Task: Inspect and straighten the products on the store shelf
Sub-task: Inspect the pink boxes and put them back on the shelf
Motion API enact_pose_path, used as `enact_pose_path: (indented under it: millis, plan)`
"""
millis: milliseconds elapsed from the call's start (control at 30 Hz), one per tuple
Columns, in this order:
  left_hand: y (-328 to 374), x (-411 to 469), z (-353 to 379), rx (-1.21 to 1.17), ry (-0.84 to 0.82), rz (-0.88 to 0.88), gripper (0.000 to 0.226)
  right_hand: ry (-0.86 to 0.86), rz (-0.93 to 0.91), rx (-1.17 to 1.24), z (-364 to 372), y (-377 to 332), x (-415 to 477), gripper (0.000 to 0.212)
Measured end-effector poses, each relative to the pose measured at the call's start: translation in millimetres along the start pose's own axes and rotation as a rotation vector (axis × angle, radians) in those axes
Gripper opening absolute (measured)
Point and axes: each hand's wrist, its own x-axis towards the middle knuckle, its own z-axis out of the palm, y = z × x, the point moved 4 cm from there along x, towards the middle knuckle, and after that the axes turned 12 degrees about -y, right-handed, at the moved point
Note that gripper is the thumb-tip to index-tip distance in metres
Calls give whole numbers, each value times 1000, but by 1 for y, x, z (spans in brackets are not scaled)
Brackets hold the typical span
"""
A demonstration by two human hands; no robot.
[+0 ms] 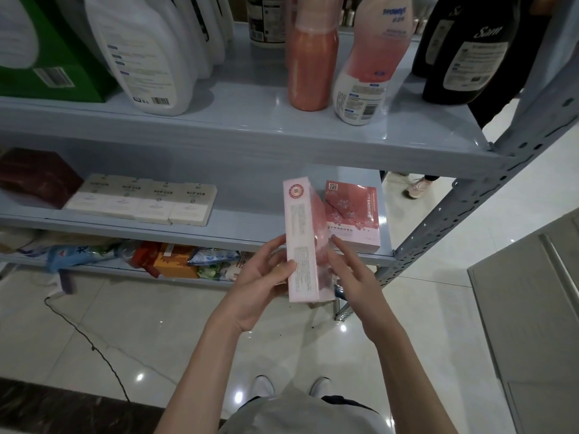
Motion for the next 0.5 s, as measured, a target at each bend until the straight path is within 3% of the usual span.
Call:
enact_pose_path:
  millis: [233, 500]
  plan:
    - [1, 1, -2, 190, 11, 22, 54, -92, -76, -15, 10, -4, 3, 37]
    - [-1, 0, -2, 210, 95, 28, 31, -112, -106, -4, 6, -2, -2, 48]
